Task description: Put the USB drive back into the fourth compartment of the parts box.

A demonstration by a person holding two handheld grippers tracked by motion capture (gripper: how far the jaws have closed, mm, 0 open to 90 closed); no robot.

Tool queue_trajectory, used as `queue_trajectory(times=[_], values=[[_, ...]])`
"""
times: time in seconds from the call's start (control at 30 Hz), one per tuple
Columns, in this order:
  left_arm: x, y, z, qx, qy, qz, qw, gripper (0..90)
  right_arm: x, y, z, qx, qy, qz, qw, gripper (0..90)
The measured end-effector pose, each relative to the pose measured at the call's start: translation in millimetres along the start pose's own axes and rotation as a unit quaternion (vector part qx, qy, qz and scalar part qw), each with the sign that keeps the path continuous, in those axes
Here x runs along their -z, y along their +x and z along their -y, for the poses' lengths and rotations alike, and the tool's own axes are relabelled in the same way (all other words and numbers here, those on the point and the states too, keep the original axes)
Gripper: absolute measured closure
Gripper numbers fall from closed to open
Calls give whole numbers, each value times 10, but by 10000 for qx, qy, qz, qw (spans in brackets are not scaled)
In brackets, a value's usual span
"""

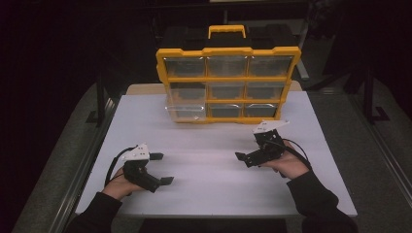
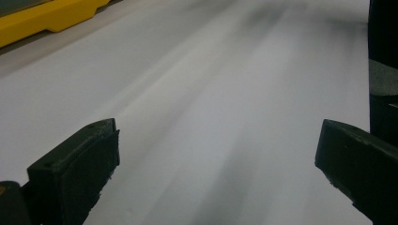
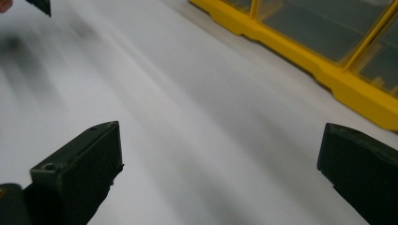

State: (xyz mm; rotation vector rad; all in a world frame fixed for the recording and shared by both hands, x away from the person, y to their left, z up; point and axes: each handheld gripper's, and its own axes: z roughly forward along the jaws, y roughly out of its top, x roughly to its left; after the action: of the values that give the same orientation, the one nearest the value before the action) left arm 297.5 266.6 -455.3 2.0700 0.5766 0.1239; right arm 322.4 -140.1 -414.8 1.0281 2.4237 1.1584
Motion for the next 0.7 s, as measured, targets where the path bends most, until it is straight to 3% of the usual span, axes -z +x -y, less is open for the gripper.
queue_trajectory(times=[0.13, 0.47, 0.63, 0.7], values=[[-7, 1, 1, 5, 3, 4, 10000, 0, 18, 4, 149, -16, -43, -36, 10000, 1], [-3, -1, 1, -25, 16, 21, 10000, 0, 37, 23, 449, -101, -106, 205, 9997, 1], [-1, -6, 0, -33, 21, 35, 10000, 0, 49, 20, 500, -139, -116, 215, 9996, 1], [-2, -6, 1, -45, 25, 38, 10000, 0, 91, -3, 644, -256, -196, 297, 9990, 1]])
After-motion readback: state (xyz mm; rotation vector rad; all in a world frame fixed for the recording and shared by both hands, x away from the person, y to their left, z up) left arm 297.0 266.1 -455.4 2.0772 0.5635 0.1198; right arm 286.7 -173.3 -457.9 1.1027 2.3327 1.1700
